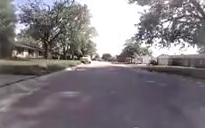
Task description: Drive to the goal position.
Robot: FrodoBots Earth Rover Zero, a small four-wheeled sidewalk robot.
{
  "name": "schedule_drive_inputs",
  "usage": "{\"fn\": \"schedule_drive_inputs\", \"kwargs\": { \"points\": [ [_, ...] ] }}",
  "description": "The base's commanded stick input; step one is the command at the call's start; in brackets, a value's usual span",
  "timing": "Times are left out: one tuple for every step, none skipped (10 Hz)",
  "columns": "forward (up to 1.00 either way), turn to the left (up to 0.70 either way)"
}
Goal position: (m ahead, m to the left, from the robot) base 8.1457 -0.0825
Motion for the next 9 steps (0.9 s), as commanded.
{"fn": "schedule_drive_inputs", "kwargs": {
  "points": [
    [1.0,0.0],
    [1.0,0.0],
    [1.0,0.0],
    [1.0,0.07],
    [1.0,0.21],
    [1.0,0.31],
    [1.0,0.4],
    [1.0,0.4],
    [1.0,0.0]
  ]
}}
